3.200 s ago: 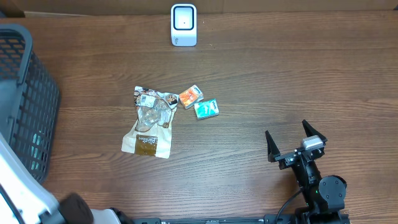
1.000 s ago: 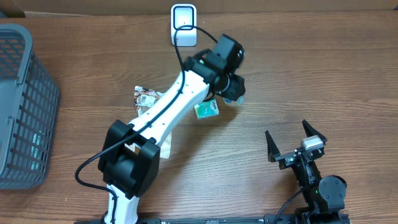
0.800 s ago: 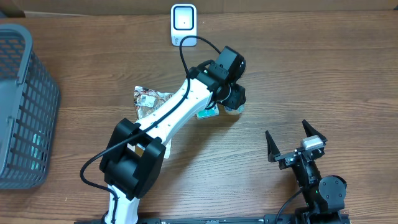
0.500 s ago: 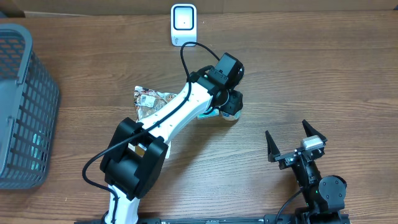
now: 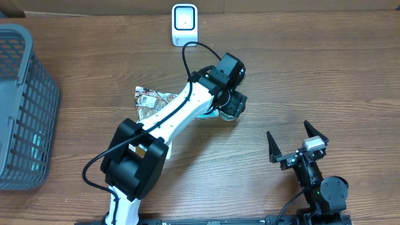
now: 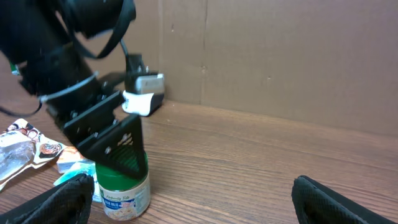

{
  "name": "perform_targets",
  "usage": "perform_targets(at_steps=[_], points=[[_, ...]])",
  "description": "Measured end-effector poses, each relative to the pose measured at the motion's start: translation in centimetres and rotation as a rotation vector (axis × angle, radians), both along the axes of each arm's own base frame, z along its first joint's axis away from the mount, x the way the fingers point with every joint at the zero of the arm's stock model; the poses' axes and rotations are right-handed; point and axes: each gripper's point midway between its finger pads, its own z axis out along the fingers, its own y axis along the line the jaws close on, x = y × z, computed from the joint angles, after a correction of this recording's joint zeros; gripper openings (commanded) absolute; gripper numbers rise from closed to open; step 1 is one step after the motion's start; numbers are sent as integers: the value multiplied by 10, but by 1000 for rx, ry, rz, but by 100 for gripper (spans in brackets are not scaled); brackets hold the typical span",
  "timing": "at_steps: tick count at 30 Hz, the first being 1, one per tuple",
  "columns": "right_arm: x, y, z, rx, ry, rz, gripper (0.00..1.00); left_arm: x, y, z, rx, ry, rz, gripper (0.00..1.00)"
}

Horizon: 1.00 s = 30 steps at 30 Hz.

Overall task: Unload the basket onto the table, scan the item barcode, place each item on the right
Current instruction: 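Carry the green-capped jar out and set it right of the packs, then reach the left gripper into the basket and grasp the mint-green wipes pack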

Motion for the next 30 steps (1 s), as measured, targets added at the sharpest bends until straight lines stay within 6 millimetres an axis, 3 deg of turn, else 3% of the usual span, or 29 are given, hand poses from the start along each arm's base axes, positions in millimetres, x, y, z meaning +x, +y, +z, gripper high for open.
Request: perform_targets(at_steps=[2,7,12,18,21,26,30], points=[[0,0,0,0,0,0,100,1,0,11,8,4,2,78],[0,0,0,0,0,0,100,7,15,60,35,28,33,78],[0,0,0,0,0,0,100,30,56,121,25,3,120,79],[0,0,0,0,0,0,100,44,128,170,34,4,267,78],[0,0,0,0,0,-1,100,51,175,203,18,-33,367,79],[0,0,0,0,0,0,100,50,246,253,-16,-118,528,80],[0,0,0,0,0,0,100,47,304,281,-34,-198,668,80]])
